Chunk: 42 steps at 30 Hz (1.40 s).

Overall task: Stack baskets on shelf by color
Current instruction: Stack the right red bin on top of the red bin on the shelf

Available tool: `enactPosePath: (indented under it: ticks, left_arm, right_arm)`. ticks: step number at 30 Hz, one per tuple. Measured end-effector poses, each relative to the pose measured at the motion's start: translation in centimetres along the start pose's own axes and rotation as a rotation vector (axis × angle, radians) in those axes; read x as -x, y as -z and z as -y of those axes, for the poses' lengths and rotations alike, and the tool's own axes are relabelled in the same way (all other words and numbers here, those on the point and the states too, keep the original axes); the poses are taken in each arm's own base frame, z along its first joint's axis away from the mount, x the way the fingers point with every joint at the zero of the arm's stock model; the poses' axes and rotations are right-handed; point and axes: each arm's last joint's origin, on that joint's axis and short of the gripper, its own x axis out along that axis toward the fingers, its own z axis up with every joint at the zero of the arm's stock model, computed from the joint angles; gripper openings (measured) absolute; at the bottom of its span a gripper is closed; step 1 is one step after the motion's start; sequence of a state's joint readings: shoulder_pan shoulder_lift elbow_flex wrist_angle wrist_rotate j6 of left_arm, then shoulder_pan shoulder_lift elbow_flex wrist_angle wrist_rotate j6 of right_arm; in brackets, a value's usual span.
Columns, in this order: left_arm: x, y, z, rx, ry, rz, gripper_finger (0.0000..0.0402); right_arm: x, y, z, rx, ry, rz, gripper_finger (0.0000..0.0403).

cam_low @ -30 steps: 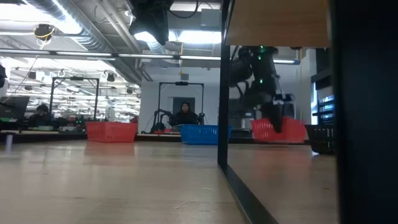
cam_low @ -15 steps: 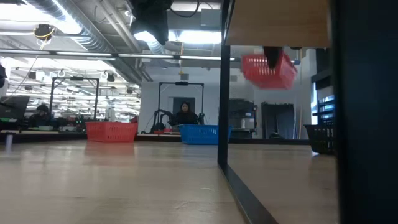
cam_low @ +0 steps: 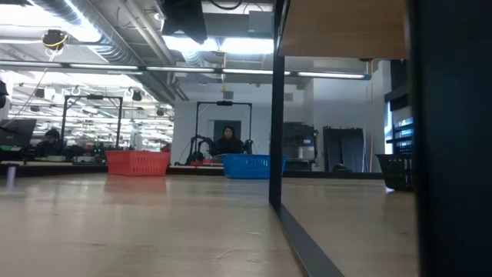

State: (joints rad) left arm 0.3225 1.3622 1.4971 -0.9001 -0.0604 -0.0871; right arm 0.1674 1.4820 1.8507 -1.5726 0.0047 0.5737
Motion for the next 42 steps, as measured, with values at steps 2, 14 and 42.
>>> enactPosePath:
  ticks: [2,14,42]
  left_arm:
    - [-0.3,-0.1,0.1,-0.001,0.022,-0.001,0.0089]
    - [-0.1,-1.5,-0.3,0.103,0.135,0.132,0.0089]
    - [0.4,-1.3,1.1,-0.19,0.629,0.149,0.0089]
  right_arm:
    - [0.6,1.0,-0.8,0.03,-0.059,-0.016,0.0]
    - [3.5,7.8,-6.2,-0.023,-0.344,-0.176,0.0]
    - [2.2,11.2,-12.7,-0.153,-0.399,-0.098,0.0]
